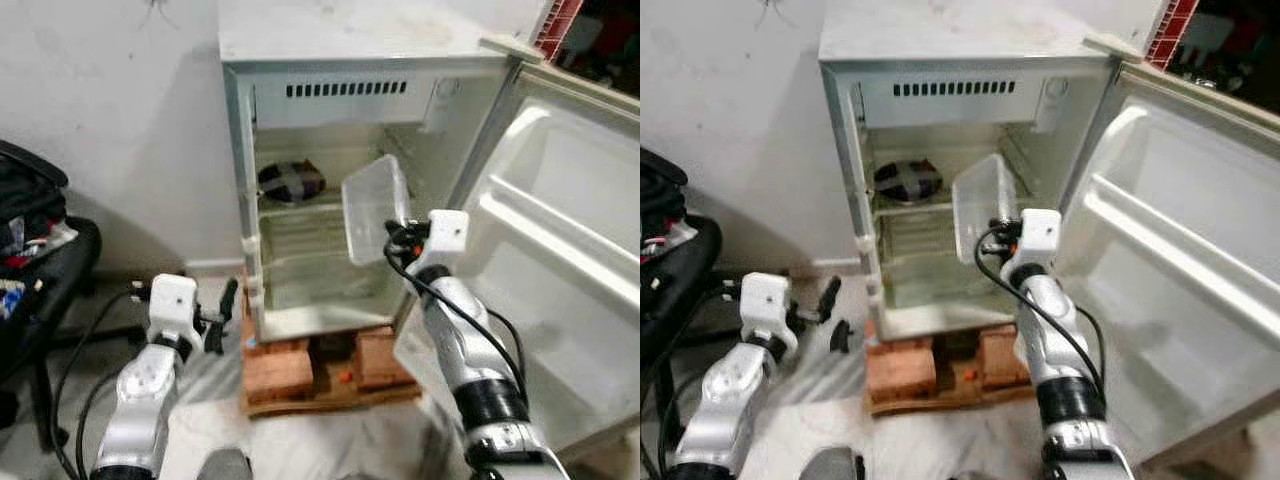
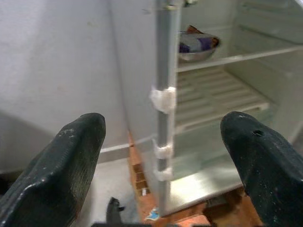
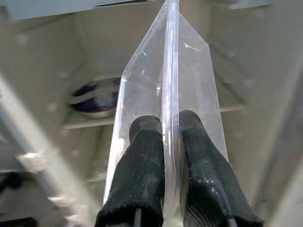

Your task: Restocking fridge

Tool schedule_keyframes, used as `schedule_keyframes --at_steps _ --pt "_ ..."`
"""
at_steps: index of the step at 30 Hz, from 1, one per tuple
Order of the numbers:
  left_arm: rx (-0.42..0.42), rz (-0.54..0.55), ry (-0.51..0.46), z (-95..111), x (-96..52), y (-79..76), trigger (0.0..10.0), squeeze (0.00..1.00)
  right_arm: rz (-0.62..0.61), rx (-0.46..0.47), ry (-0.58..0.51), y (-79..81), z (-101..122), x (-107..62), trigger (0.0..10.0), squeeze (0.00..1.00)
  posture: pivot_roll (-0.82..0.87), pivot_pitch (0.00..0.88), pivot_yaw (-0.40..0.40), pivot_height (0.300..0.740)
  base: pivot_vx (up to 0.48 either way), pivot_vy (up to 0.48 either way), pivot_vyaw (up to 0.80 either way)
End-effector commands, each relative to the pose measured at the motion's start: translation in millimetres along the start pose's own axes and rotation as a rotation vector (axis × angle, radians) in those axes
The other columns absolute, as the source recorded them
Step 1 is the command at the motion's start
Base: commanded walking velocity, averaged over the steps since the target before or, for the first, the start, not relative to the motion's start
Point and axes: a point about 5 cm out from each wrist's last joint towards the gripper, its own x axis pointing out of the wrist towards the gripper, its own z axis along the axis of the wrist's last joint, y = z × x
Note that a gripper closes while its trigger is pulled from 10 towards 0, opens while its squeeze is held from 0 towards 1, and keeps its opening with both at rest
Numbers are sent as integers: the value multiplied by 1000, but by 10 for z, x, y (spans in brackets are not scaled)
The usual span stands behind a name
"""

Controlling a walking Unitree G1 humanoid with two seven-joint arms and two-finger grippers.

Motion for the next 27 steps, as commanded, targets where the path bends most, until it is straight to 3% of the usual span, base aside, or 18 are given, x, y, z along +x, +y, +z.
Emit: schedule_keyframes --at_steps 1,6,18,27 --pt "-28 29 -24 45 -18 61 10000 0 22 6 -11 67 22 22 10000 0 165 0 -79 740 0 0 0" --pt "-36 74 -10 34 -39 103 10000 0 52 20 18 98 -32 8 10000 0 163 0 -78 740 0 0 0" --pt "-64 62 -18 41 -53 100 10000 0 76 29 24 150 -45 11 10000 0 165 0 -77 740 0 0 0" --pt "-74 59 -26 57 -44 103 10000 0 137 18 9 212 9 18 10000 0 157 0 -73 740 270 0 0"
